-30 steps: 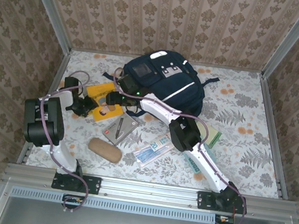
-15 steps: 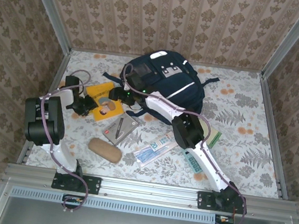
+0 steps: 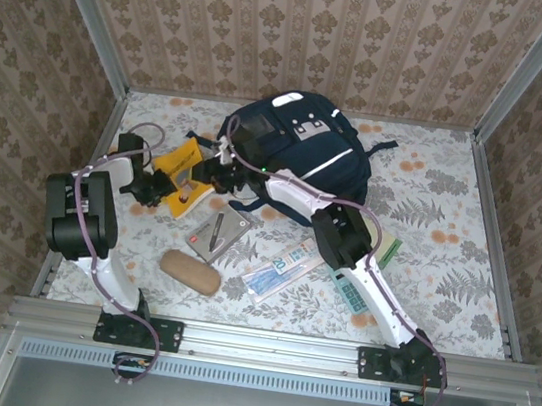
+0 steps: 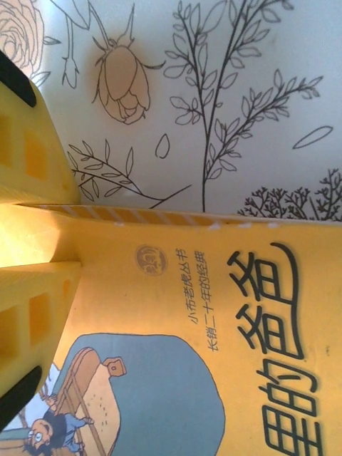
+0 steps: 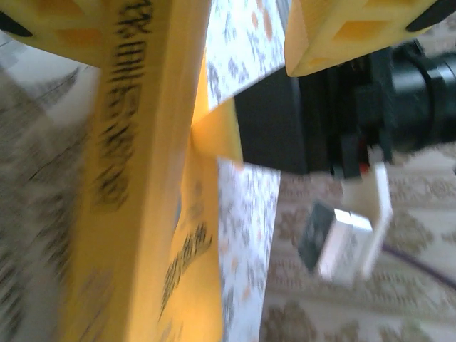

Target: Pack the student bag

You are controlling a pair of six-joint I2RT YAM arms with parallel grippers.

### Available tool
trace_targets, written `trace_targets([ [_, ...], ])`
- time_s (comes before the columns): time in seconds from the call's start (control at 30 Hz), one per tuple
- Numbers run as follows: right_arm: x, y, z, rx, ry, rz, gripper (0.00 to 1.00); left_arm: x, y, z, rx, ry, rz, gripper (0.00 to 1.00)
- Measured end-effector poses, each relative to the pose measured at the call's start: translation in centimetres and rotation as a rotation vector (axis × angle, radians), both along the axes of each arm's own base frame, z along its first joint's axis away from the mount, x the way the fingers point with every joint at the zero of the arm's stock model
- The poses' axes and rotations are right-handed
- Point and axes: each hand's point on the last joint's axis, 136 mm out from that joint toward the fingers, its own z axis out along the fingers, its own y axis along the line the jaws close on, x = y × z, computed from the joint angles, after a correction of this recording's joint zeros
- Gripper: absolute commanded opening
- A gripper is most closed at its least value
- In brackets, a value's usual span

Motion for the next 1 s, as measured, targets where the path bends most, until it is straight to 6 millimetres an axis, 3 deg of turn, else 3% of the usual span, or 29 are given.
trace_targets([
  [0.13, -3.3, 0.1, -1.8, -0.068, 0.054, 0.093, 0.39, 0.1, 0.0, -0.1, 0.004, -0.006, -0.01, 0.25],
  [0.4, -3.2, -1.1, -2.6, -0.092, 0.089, 0.082, 0.04, 0.3, -0.1, 0.1, -0.004, -0.019, -0.02, 0.28],
  [0.47, -3.1, -1.3, -2.8, -0.095, 0.1, 0.074, 0.01, 0.4, -0.2, 0.1, -0.006, -0.021, -0.022, 0.35],
  [0.6, -3.1, -1.4, -2.3, -0.081, 0.089, 0.058, 0.0, 0.2, -0.4, 0.5, -0.021, -0.02, -0.011, 0.57],
  [0.7, -3.2, -1.6, -0.7, -0.053, 0.067, 0.036, 0.0, 0.1, -0.9, 2.2, -0.077, -0.052, 0.017, 0.68],
  [0.83, -2.9, -2.1, 2.9, -0.004, 0.021, -0.017, 0.0, 0.6, -1.3, 6.6, -0.168, -0.171, 0.063, 0.76],
  [1.0, -2.4, -3.3, 8.5, 0.105, -0.04, -0.078, 0.0, 2.0, -2.9, 11.9, -0.312, -0.348, 0.083, 0.77],
])
